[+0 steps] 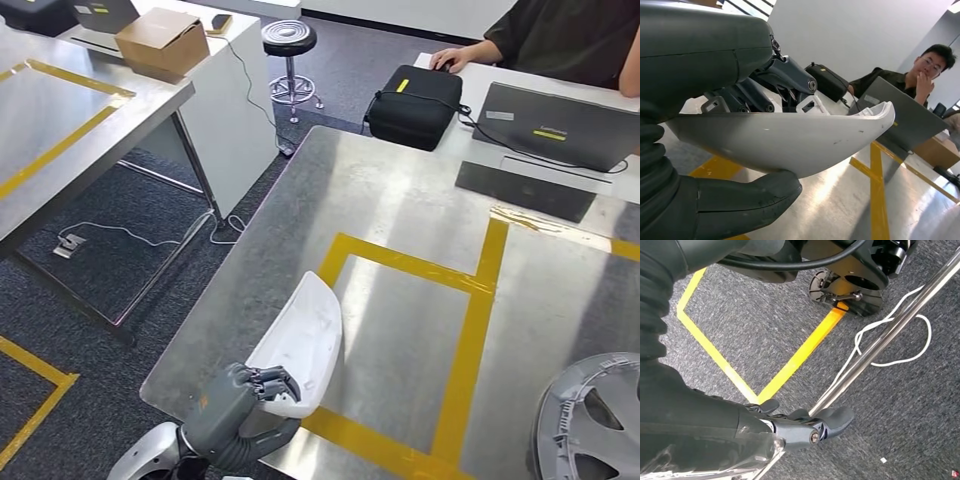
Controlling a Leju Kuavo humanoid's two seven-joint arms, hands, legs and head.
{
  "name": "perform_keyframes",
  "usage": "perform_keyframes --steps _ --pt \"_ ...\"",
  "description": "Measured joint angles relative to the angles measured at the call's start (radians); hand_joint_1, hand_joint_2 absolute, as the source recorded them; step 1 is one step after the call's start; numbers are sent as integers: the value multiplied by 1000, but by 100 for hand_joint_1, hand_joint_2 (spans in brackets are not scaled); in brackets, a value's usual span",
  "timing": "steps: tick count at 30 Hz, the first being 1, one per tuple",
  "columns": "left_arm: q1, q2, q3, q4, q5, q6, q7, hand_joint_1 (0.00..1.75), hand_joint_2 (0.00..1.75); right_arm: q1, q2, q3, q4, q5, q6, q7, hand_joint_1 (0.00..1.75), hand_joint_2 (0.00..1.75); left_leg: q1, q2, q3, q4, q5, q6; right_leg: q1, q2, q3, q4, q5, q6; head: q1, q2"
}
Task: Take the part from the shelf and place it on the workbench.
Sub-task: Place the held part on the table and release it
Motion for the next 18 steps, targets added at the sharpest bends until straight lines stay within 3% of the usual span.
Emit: perform_keyframes --steps 8,18 --pt "-16 11 -12 16 -5 -13 0 175 175 0 -4 0 8 2 -3 1 0 175 0 0 0 0 0 0 0 0 2 -5 2 -1 0 0" --pt "-122 57 -65 57 47 -128 -37 175 175 -8 -8 1 45 8 -24 39 0 175 0 0 0 0 0 0 0 0 2 -6 2 0 -1 0"
